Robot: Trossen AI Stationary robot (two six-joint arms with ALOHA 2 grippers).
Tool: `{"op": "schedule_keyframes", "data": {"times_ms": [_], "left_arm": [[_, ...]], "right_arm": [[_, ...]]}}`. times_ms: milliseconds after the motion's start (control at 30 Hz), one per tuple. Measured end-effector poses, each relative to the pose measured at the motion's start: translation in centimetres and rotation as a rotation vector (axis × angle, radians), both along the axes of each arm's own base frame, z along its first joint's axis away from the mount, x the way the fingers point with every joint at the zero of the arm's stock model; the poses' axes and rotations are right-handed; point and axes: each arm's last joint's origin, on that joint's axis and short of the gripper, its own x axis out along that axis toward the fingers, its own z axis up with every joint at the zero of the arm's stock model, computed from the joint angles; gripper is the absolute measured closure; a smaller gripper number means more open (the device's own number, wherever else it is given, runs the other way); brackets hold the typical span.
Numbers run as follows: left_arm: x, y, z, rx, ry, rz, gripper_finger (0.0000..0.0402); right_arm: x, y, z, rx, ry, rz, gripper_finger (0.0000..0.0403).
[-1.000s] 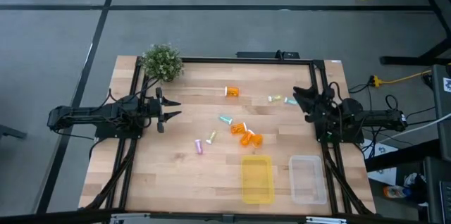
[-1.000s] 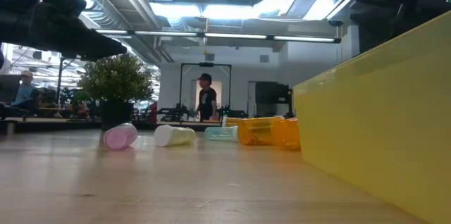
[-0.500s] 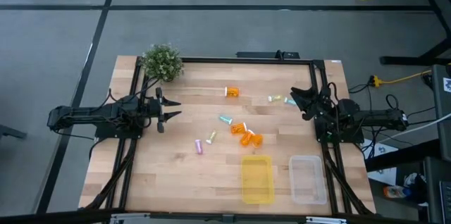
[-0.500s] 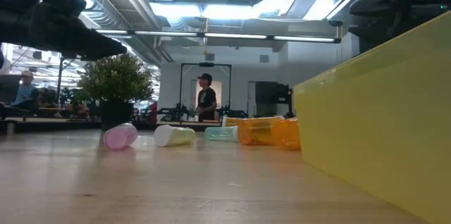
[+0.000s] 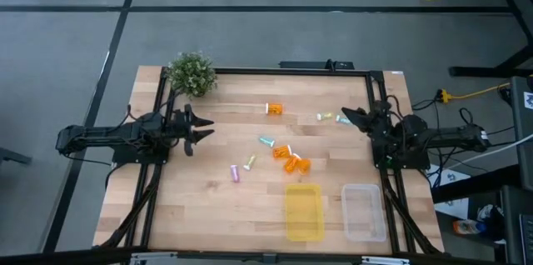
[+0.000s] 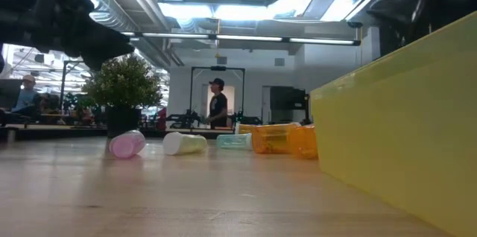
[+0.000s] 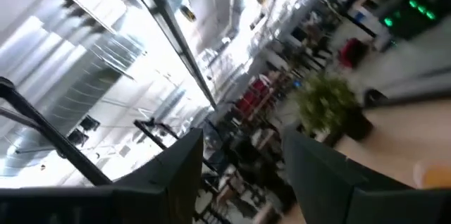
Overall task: Pick and place medicine bottles into bin by pill shape (circle, oval)
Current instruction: Put the blue tablet bottle into the transparent bin
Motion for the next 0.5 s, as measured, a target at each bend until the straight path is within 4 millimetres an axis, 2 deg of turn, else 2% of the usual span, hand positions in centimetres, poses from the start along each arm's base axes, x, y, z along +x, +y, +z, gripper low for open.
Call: {"op": "schedule_keyframes", "data": {"times_ms": [100,200,333,500], "left_arm": [[0.0,0.0,0.0,-0.058,-0.015,0.002,0.0253],[0.0,0.0,0.0,-0.056,-0.014,0.006,0.0253],[0.0,0.0,0.0,-0.057,-0.015,0.009,0.0253],[0.0,0.0,0.0,-0.057,-0.015,0.009,0.0253]], "right_arm": [[0.7,0.1,3.0,-0.052,0.054,-0.008,0.0206],[2.3,0.1,5.6,-0.073,0.229,-0.011,0.0206],[4.6,0.0,8.2,-0.031,0.585,-0.066,0.0206],[5.6,-0.4,10.6,0.074,1.027,-0.248,0.0206]]}}
